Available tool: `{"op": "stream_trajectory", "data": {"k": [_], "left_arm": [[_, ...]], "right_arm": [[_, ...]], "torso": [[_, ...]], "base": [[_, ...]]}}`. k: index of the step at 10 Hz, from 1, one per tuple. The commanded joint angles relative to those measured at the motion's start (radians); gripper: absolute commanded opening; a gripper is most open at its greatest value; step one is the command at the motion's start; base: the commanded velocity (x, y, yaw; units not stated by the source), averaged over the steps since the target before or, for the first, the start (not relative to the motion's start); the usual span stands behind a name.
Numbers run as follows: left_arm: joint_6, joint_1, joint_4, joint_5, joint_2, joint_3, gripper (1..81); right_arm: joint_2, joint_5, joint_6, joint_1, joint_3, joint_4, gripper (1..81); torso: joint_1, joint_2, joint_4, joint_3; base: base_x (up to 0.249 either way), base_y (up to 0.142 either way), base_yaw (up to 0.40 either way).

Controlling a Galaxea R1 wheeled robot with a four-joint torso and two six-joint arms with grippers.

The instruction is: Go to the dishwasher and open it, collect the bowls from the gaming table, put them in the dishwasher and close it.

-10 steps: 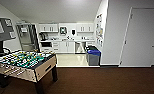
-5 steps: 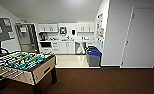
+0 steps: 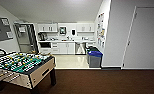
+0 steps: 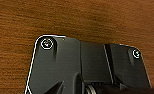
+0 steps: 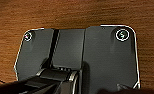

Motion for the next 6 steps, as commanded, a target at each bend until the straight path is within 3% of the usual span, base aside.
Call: {"op": "stream_trajectory", "data": {"k": [1,6], "left_arm": [[0.002,-0.060,-0.001,0.041,-0.001,-0.001,81.1],[0.011,-0.057,0.005,0.047,-0.007,-0.001,81.1]], "right_arm": [[0.002,-0.043,-0.001,0.060,0.004,0.010,81.1],[-0.002,-0.043,0.002,0.060,-0.001,0.010,81.1]], "torso": [[0.000,0.000,0.000,0.000],[0.000,0.000,0.000,0.000]], "base": [[0.151,0.000,0.000],[0.151,0.000,0.000]]}}
